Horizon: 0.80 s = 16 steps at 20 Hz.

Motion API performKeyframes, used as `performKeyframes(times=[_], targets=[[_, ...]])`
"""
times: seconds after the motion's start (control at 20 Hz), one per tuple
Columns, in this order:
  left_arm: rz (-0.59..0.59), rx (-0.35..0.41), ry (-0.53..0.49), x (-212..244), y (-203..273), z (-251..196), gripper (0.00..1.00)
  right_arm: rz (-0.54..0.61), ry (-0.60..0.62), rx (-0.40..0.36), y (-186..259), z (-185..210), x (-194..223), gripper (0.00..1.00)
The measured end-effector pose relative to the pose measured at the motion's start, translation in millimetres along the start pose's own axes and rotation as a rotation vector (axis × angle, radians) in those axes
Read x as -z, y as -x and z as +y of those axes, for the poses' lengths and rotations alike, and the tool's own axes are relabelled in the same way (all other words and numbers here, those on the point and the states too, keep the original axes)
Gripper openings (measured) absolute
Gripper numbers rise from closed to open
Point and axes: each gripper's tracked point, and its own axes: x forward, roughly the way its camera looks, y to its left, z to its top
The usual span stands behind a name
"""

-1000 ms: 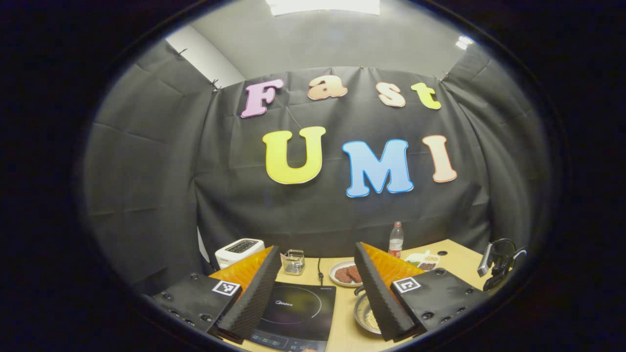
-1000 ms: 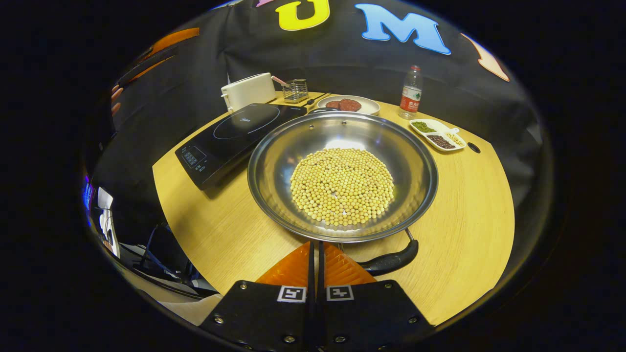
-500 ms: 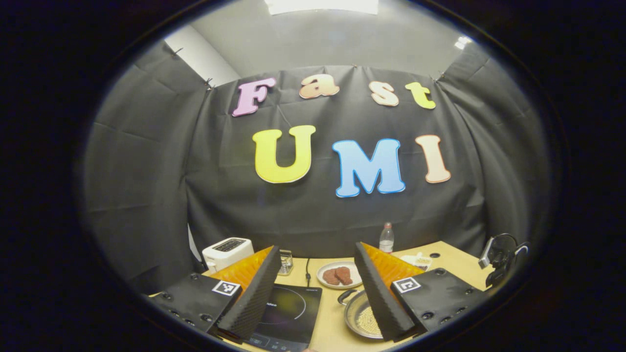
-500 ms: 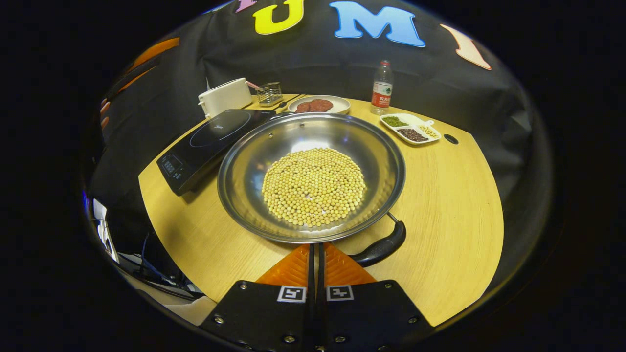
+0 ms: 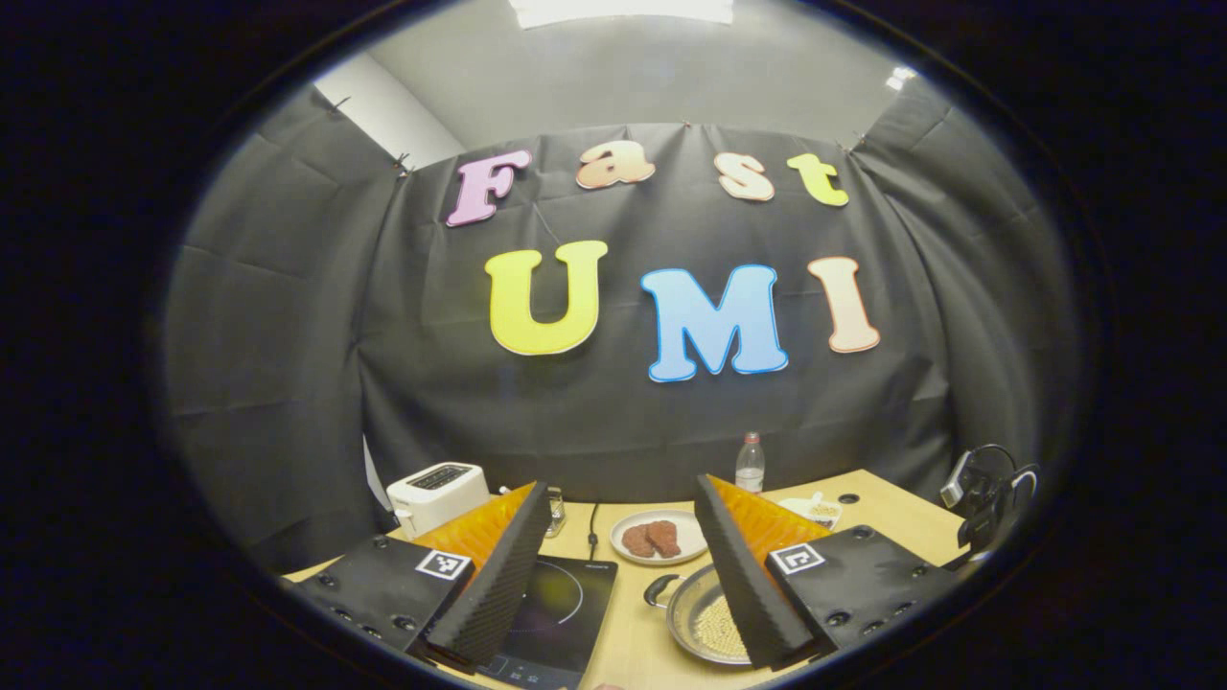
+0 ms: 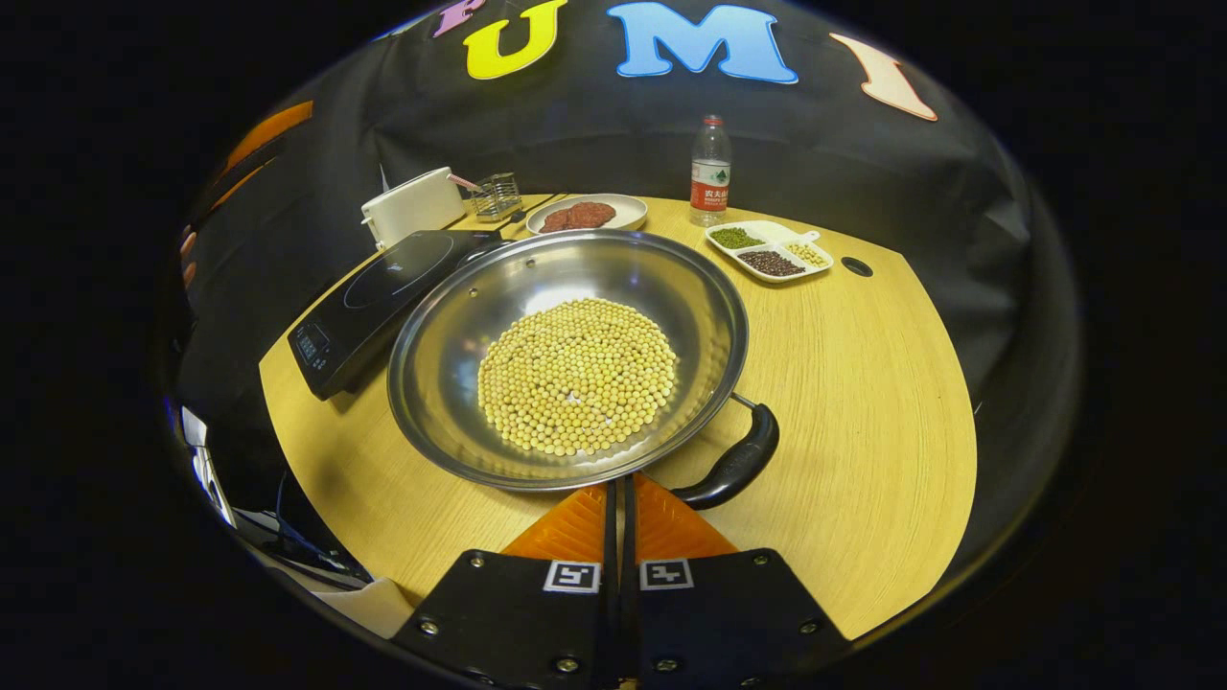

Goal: First push the handle of the pot to place it horizontally, then grasp the pot with both hands and set it on the induction cooktop.

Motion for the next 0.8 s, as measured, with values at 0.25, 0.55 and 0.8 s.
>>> performKeyframes(times=[0.25, 0.55, 0.8], targets=[[0.018, 0.011, -0.009, 6, -5, -12, 0.93, -0.006, -0.032, 0.032, -4, -23, -8, 0.01], [0.041, 0.012, -0.023, 16, -10, -21, 1.0, -0.01, -0.063, 0.06, -13, -42, -14, 0.01], [0.073, 0.013, -0.033, 32, -16, -25, 1.0, -0.042, -0.096, 0.092, -19, -61, -30, 0.01]])
